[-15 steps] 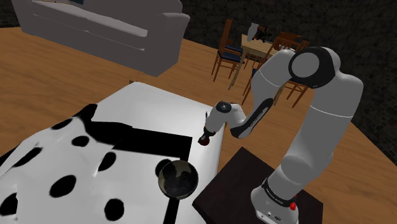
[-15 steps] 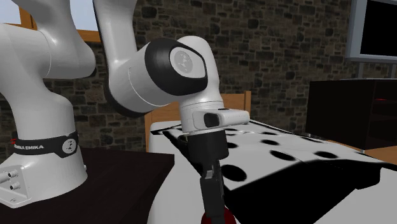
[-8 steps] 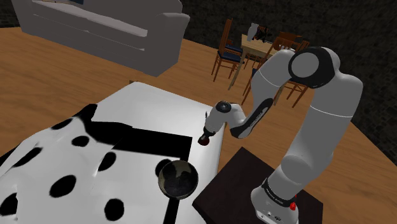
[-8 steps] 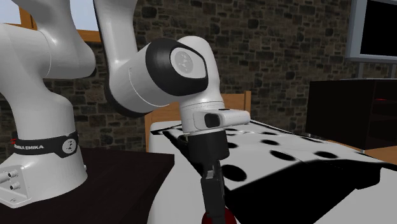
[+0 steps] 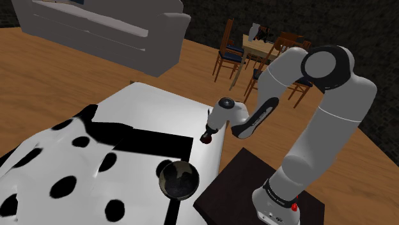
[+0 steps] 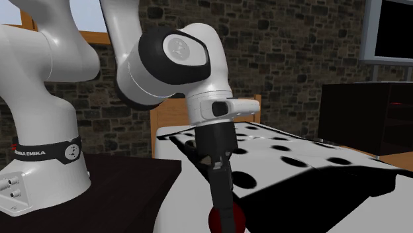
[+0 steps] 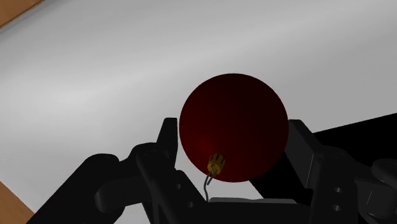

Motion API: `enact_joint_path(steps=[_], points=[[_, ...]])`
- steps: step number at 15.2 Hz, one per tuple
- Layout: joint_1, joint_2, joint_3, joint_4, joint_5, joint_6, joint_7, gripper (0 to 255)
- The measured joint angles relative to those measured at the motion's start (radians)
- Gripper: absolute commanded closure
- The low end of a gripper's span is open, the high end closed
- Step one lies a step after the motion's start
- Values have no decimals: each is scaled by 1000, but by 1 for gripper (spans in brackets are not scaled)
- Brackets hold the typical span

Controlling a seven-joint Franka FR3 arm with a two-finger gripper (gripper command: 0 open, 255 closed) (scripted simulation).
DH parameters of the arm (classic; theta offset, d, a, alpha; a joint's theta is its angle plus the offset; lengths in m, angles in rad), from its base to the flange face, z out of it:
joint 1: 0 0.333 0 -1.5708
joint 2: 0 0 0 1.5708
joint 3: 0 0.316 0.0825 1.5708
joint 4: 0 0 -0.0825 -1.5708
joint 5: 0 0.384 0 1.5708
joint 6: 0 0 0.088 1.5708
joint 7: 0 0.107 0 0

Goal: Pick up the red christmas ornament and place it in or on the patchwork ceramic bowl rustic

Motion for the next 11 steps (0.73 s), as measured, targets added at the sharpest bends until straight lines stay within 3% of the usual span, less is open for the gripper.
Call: enact_joint_path(steps=[6,11], points=[[-24,-115,55,-53,240,-36,-215,255],[-12,-204,74,-81,428,-79,-374,255]])
